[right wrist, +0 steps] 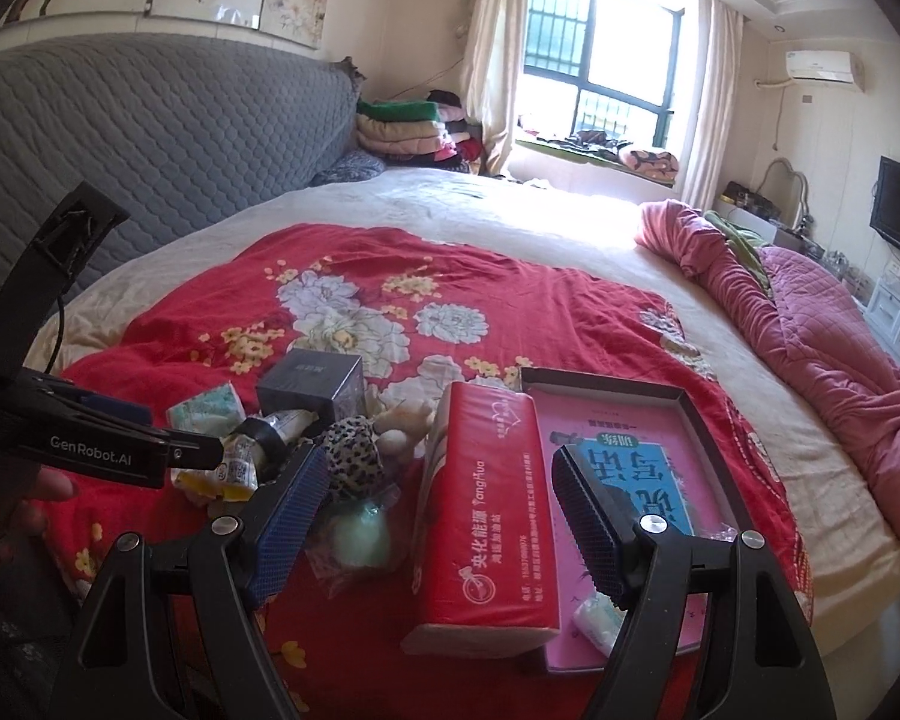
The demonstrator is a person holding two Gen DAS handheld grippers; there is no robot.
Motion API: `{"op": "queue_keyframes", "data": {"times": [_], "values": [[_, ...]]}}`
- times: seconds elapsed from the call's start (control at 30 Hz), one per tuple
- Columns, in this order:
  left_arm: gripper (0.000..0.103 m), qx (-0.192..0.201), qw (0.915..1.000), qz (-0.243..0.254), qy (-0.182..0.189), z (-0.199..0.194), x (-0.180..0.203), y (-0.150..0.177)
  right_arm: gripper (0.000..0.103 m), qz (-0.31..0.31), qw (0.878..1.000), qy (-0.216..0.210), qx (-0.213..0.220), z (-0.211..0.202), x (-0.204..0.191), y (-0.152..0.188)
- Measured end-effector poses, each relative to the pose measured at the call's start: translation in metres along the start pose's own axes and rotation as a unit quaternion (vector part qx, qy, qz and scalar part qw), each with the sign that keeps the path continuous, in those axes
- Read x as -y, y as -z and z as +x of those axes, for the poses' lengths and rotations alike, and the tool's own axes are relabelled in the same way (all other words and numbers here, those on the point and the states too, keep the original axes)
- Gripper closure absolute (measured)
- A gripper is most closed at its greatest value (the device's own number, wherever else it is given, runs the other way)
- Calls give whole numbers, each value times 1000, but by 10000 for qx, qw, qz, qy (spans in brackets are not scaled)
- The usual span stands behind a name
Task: Organize soft objects
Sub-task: 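Move both open tools back from the tray to the pile of items, then grasp the yellow-white snack bag with left tool while right grasps the leopard-print fabric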
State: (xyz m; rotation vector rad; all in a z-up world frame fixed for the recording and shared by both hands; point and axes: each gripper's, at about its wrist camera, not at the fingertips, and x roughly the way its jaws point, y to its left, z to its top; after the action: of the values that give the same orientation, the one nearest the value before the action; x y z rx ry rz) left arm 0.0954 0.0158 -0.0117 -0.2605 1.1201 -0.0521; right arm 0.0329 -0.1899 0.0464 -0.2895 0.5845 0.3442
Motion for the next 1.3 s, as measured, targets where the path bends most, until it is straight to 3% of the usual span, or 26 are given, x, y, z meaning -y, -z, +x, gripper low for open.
{"op": "queue_keyframes", "data": {"times": [0.27,0.37,0.47,0.53,0.8,1.13,1.17,1.23,1.3], "values": [[23,-393,9986,-249,254,39,-10,-20,25,-495,9978,-145,-426,40,-23,-5],[29,-530,9977,-261,328,51,-11,-21,25,-576,9964,-143,-608,53,-26,-5],[36,-548,9970,-324,438,58,-13,-24,25,-687,9949,-96,-727,65,-30,-4],[47,-587,9952,-415,662,61,-17,-25,25,-808,9930,-75,-856,75,-33,-4],[60,-661,9882,-629,1230,66,-31,-25,25,-1163,9873,-77,-1081,104,-47,-7],[63,-529,9840,-715,1543,62,-44,-26,24,-1502,9767,-57,-1533,147,-66,-10],[63,-517,9836,-728,1569,61,-45,-25,26,-1563,9751,26,-1571,151,-68,-9],[63,-477,9834,-721,1596,58,-45,-25,46,-1580,9733,50,-1663,156,-69,-5],[63,-434,9833,-686,1632,54,-45,-24,60,-1482,9741,39,-1705,158,-66,-3]]}}
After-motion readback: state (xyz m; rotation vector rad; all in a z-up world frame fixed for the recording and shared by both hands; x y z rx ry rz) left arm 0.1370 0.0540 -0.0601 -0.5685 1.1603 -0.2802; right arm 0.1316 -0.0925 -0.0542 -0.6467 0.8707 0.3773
